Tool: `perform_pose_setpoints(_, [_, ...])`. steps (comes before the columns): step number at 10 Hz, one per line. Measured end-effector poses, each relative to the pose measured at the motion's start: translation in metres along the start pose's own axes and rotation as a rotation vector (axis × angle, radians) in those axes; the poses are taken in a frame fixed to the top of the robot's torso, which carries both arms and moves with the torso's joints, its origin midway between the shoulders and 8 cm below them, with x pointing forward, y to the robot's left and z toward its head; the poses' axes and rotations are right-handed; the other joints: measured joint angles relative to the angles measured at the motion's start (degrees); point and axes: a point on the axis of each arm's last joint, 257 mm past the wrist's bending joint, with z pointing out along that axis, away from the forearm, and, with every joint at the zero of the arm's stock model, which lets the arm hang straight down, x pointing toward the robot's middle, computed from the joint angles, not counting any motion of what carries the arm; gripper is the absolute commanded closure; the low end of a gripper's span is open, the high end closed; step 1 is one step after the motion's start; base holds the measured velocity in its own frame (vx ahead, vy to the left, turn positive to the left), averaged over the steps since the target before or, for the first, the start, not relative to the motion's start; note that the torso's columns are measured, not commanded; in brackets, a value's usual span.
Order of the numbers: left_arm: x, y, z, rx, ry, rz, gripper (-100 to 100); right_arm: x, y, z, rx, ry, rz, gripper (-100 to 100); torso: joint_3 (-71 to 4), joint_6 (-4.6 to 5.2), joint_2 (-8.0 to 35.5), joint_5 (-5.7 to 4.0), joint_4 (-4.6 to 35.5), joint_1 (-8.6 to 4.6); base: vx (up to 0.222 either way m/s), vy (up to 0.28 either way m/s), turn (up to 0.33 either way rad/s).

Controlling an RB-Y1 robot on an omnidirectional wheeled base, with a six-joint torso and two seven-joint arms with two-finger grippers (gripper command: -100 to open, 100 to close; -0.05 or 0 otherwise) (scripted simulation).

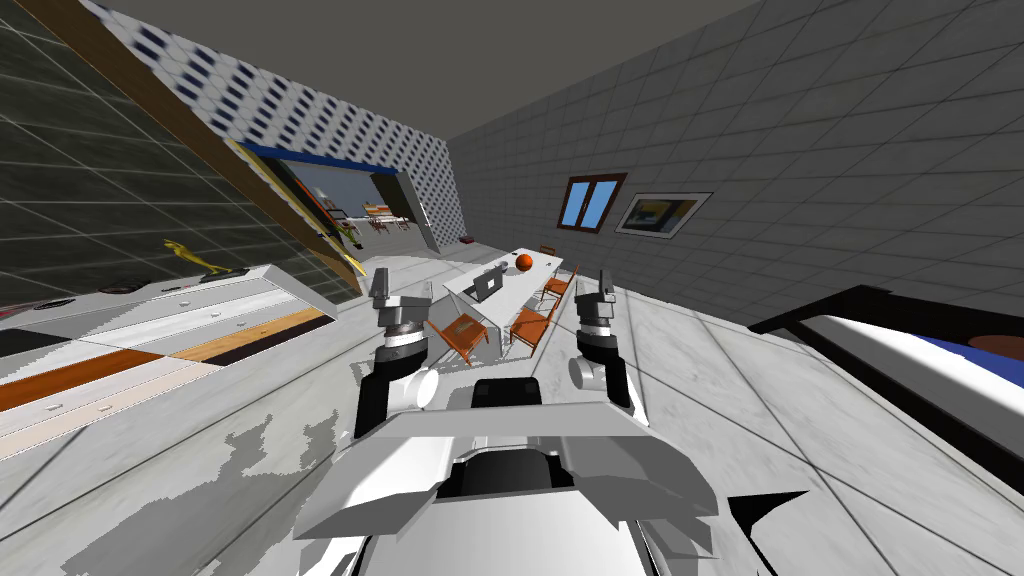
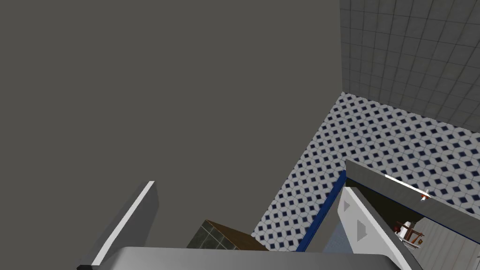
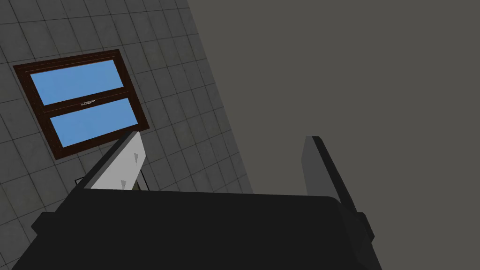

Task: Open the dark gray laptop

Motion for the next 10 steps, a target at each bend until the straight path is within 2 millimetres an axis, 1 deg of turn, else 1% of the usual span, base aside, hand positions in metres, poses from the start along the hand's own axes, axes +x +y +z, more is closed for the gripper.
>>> perform_pose_setpoints(1, [0.0,0.0,0.0,0.0,0.0,0.0,0,0.0,0.0,0.0,0.0,0.0,0.0,0,-4.67,0.0,2.32,0.0,2.35,0.0,0.0,0.0,0.0])
perform_pose_setpoints(2, [0.0,0.0,0.0,0.0,0.0,0.0,0,0.0,0.0,0.0,0.0,0.0,0.0,0,-12.0,0.0,5.97,0.0,6.0,0.0,0.0,0.0,0.0])
perform_pose_setpoints(9, [0.0,-0.0002,0.0,0.0,0.0,0.0,0,0.0,0.0002,0.0001,0.0,0.0,0.0,0,-70.73,0.0,35.39,0.0,35.37,0.0,0.0,0.0,0.0])
perform_pose_setpoints(10, [0.0,-0.0002,0.0,0.0,0.0,0.0,-100,0.0,0.0002,0.0001,0.0,0.0,0.0,0,-79.19,0.0,39.62,0.0,39.6,0.0,0.019,0.012,-0.065])
